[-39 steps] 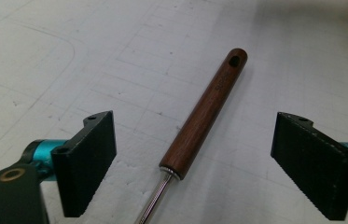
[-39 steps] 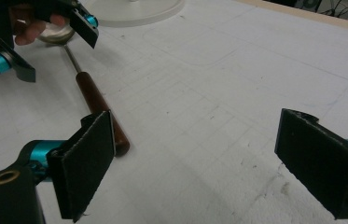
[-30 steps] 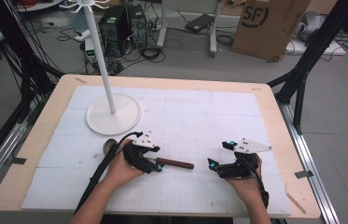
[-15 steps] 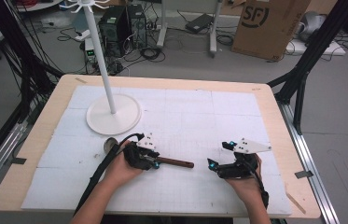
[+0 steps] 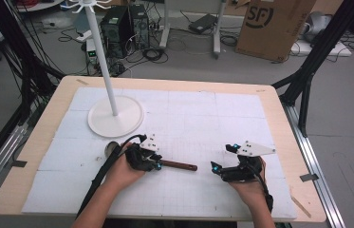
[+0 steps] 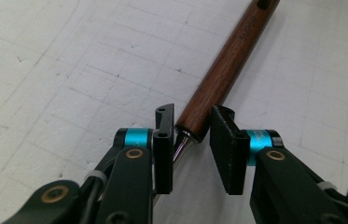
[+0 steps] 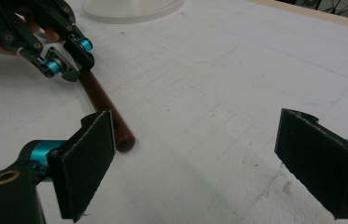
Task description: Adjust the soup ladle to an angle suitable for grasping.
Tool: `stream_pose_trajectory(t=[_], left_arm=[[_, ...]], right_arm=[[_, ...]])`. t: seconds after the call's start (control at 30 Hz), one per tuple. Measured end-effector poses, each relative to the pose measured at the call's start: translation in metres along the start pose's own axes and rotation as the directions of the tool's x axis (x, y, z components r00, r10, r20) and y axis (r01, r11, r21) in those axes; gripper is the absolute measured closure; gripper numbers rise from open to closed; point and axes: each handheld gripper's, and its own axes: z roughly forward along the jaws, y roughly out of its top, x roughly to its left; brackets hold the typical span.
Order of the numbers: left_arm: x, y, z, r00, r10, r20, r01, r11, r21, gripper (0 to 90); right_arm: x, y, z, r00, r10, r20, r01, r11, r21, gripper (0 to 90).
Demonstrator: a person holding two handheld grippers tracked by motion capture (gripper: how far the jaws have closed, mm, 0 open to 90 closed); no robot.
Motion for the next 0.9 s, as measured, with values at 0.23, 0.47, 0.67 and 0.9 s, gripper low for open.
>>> stream_pose_trajectory(t=[0.23,0.47,0.67,0.9], left_arm=[[0.0039,-0.0031,-0.0021,1.0,-0.008,-0.001,0.008,0.9994,0.034,61.8],[0.0079,-0.0039,-0.0075,0.9997,0.009,0.021,-0.01,0.9966,0.081,64.1],[0.007,0.0023,-0.0075,0.9971,0.063,0.042,-0.068,0.9875,0.142,67.1],[0.0045,0.0035,-0.0074,0.9956,0.086,0.038,-0.09,0.9845,0.151,70.5]], right_arm=[[0.0001,-0.0003,-0.0008,1.0,0.007,-0.001,-0.007,1.0,0.002,11.0],[-0.0002,-0.0007,-0.0004,1.0,0.002,-0.001,-0.002,1.0,0.003,11.0],[0.0004,-0.0008,-0.0004,1.0,0.003,0.0,-0.003,1.0,0.007,10.9],[0.0002,-0.0011,0.0004,1.0,0.002,-0.002,-0.002,1.0,0.009,11.0]])
